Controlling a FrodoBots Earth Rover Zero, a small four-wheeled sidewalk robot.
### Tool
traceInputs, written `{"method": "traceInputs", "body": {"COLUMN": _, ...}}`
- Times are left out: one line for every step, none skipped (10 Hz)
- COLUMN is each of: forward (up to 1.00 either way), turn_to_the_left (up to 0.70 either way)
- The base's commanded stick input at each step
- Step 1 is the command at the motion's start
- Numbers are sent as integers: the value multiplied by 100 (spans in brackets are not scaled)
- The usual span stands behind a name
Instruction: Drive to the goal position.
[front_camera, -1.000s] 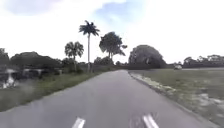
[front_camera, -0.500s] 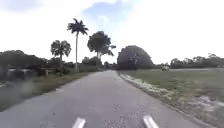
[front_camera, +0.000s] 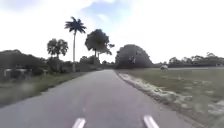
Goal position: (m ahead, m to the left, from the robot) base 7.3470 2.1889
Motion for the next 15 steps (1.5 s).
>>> {"method": "traceInputs", "body": {"forward": 85, "turn_to_the_left": 0}}
{"method": "traceInputs", "body": {"forward": 85, "turn_to_the_left": 0}}
{"method": "traceInputs", "body": {"forward": 85, "turn_to_the_left": 0}}
{"method": "traceInputs", "body": {"forward": 85, "turn_to_the_left": 0}}
{"method": "traceInputs", "body": {"forward": 85, "turn_to_the_left": 0}}
{"method": "traceInputs", "body": {"forward": 85, "turn_to_the_left": 0}}
{"method": "traceInputs", "body": {"forward": 85, "turn_to_the_left": 0}}
{"method": "traceInputs", "body": {"forward": 85, "turn_to_the_left": 0}}
{"method": "traceInputs", "body": {"forward": 85, "turn_to_the_left": 0}}
{"method": "traceInputs", "body": {"forward": 85, "turn_to_the_left": 0}}
{"method": "traceInputs", "body": {"forward": 85, "turn_to_the_left": 0}}
{"method": "traceInputs", "body": {"forward": 85, "turn_to_the_left": 0}}
{"method": "traceInputs", "body": {"forward": 85, "turn_to_the_left": 0}}
{"method": "traceInputs", "body": {"forward": 85, "turn_to_the_left": 0}}
{"method": "traceInputs", "body": {"forward": 85, "turn_to_the_left": 0}}
